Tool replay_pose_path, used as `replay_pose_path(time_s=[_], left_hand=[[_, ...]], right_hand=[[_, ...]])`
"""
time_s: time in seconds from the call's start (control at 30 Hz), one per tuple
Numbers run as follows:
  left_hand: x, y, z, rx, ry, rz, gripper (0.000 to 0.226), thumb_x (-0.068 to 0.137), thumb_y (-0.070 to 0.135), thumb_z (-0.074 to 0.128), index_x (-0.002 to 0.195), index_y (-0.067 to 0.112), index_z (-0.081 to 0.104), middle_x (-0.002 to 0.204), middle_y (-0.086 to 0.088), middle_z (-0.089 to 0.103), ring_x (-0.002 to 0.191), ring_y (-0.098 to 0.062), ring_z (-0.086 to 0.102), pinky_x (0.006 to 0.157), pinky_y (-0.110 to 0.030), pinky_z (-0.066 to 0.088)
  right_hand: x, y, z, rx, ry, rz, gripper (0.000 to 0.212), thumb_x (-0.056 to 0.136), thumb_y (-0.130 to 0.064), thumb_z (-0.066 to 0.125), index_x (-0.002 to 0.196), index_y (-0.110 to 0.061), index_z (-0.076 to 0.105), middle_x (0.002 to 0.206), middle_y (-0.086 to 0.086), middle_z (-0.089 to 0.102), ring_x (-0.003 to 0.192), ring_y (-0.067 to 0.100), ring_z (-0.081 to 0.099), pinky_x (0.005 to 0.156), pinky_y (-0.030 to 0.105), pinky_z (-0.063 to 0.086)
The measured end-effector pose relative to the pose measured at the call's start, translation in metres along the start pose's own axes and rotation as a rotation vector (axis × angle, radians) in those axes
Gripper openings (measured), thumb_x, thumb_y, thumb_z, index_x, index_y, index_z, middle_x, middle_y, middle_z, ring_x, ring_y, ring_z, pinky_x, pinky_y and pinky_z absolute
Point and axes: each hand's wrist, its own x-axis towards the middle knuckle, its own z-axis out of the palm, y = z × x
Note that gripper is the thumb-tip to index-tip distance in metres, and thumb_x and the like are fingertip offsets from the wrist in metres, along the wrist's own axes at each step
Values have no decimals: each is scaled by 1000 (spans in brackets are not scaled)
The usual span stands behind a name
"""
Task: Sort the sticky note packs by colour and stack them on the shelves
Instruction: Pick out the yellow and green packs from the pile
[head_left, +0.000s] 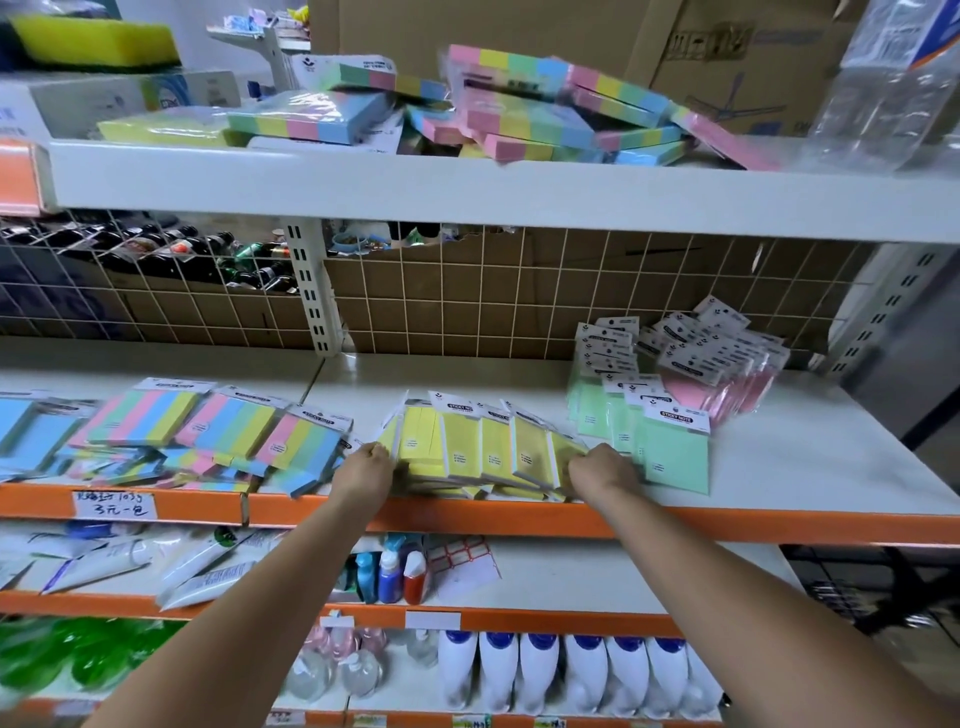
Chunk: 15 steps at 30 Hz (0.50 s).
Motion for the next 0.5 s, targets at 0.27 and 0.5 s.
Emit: replay_pose_path(time_s=[0.27, 0.5], left_hand=[[-2, 3, -5, -66, 129, -32, 39, 101, 15, 27, 123, -7, 51, 126, -27, 53, 115, -39, 49, 93, -40, 38], [5, 5, -5, 19, 132, -13, 42, 98, 23, 28, 121, -3, 52, 123, -26, 54, 111, -40, 49, 88, -41, 38]], right_hand=[[2, 4, -3, -12, 21, -16, 33, 91, -15, 46, 120, -3, 57, 119, 17, 62, 105, 32, 59, 66, 25, 36], [2, 8, -10, -37, 0, -58, 28, 88, -12, 45, 110, -5, 59, 110, 17, 63, 84, 28, 52, 64, 26, 37]])
